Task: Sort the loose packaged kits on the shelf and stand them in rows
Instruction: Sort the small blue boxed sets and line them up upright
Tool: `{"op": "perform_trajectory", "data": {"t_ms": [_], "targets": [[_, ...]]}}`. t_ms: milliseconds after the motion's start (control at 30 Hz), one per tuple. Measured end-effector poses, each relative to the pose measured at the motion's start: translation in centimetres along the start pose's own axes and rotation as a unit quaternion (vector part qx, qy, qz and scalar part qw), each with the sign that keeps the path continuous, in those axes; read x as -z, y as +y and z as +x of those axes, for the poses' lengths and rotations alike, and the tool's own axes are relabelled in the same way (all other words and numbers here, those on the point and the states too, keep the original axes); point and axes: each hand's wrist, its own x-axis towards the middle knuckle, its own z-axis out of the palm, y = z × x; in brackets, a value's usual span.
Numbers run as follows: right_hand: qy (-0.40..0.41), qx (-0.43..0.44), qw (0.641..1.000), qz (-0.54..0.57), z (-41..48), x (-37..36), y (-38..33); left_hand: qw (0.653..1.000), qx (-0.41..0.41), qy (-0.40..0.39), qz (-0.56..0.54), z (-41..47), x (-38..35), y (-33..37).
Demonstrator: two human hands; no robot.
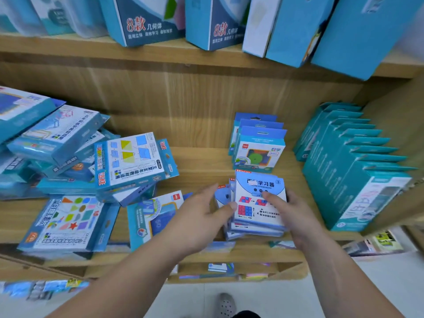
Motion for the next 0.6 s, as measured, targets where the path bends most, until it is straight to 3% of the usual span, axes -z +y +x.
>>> {"op": "perform_trajectory", "data": {"t_ms": [233, 333, 433, 600], "targets": [[-0.049, -0.008, 0.999, -0.008, 0.4, 1.8, -0.6, 0.992, 0.073, -0.03, 0.103, 3.1, -1.5, 2.0], [-0.092, -0.013, 0.995, -0.028, 1.1, 2.5, -0.6, 0.988, 0.107, -0.048, 0.095, 4.3, -2.6, 1.5], [-0.119, 0.005, 0.992, -0.039, 1.9, 2.6, -0.1, 0.99, 0.132, -0.04, 0.038, 4.9, -3.8, 1.5], [-0.136, 0.025, 0.99, -0.026, 3.3, 3.2, 0.3, 0.973, 0.163, 0.028, -0.16, 4.7, -5.2, 2.2]]}}
